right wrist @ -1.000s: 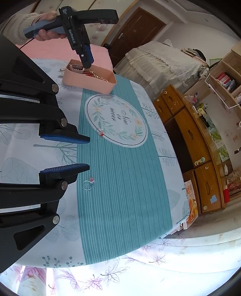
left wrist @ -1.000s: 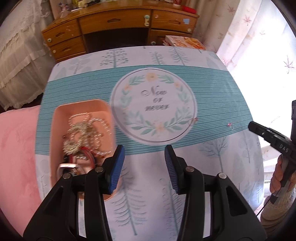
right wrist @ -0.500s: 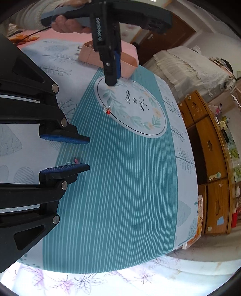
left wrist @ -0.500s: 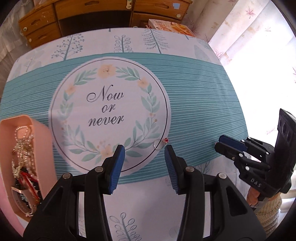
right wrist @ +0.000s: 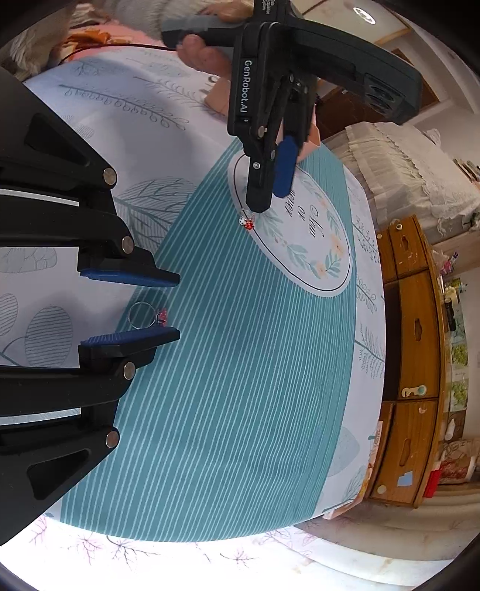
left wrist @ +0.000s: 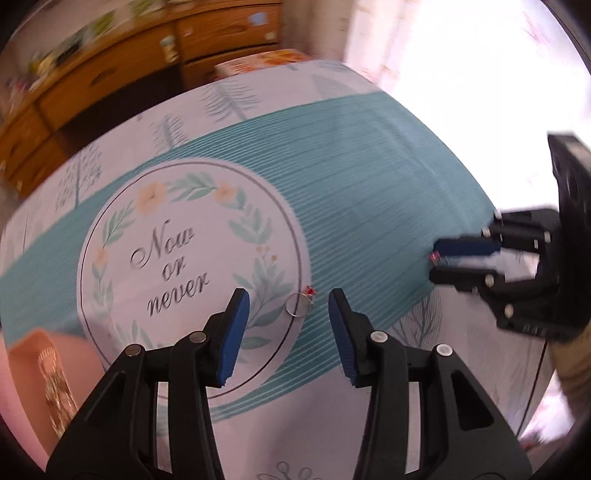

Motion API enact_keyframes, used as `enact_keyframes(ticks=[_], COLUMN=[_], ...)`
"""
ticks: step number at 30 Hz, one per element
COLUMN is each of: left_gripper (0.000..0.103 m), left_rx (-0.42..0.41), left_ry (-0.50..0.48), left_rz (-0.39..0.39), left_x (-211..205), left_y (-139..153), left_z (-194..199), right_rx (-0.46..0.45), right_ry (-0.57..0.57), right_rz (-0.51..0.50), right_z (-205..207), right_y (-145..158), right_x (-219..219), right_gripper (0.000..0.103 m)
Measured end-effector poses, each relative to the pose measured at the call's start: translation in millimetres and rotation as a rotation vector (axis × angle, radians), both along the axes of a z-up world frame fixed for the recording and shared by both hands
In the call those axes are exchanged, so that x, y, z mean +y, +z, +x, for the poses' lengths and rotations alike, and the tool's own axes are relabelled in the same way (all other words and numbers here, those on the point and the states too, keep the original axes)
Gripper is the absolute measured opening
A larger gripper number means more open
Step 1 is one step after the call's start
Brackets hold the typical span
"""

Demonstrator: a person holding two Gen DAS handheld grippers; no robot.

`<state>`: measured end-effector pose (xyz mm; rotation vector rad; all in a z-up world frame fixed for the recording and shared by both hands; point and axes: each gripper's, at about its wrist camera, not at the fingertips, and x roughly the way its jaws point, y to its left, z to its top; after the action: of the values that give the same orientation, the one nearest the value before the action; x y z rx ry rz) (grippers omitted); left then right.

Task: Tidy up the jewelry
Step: 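Move the left tool to the red-stone ring while the right tool moves to the pink-stone ring, then grasp the red-stone ring with the left tool while the right tool grasps the pink-stone ring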

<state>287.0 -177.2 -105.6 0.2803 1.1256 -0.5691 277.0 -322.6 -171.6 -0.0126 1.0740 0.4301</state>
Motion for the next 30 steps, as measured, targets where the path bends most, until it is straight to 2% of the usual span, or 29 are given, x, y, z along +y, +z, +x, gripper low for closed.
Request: enact_keyframes(ticks=[3, 7, 9, 17, 20, 22, 24, 27, 30], left_gripper=[0.041, 0.041, 0.041, 0.041, 0.035, 0.028, 0.018, 0.009, 0.007], left_rx=[-0.036, -0.093, -0.113, -0.154, -0.143, -0.138, -0.13, -0.124, -0.118], left_ry=[-0.104, -0.178, -0.206, -0.297, -0.297, -0.308, -0.33, -0.352, -0.365], left_rz=[0.042, 0.101, 0.118, 0.179, 0.161, 0.152, 0.147, 0.152, 0.152], left_x=[-7.7, -11.1, -12.5, -21.6, -22.7, -23.7, -25.6, -29.7, -32.3], left_y=[-4.0, -7.6, -8.7, -14.9, -14.5, -14.3, -14.5, -14.6, -14.6], left_z=[-6.8, -11.2, -10.3, -11.1, -9.2, -9.8, -12.1, -15.7, -18.4], right_rx=[-0.027, -0.069, -0.083, -0.097, -0.101, -0.105, -0.11, -0.112, -0.111], right_ry=[0.021, 0.041, 0.035, 0.006, -0.002, -0.004, -0.006, -0.011, -0.02], right_rz=[-0.038, -0.087, -0.098, -0.061, -0.046, -0.045, -0.048, -0.05, -0.042], right_z=[-6.6, -14.5, -16.6, -23.6, -25.1, -25.8, -28.1, -27.8, -26.8], right_y=[0.2, -1.7, -2.5, -3.8, -3.6, -3.7, -3.3, -3.3, -3.5], right_x=[4.1, 10.5, 10.6, 0.0, -2.7, -2.8, -3.4, -2.9, -3.5], right_gripper=[0.022, 0.022, 0.018, 0.012, 0.012, 0.012, 0.011, 0.01, 0.009])
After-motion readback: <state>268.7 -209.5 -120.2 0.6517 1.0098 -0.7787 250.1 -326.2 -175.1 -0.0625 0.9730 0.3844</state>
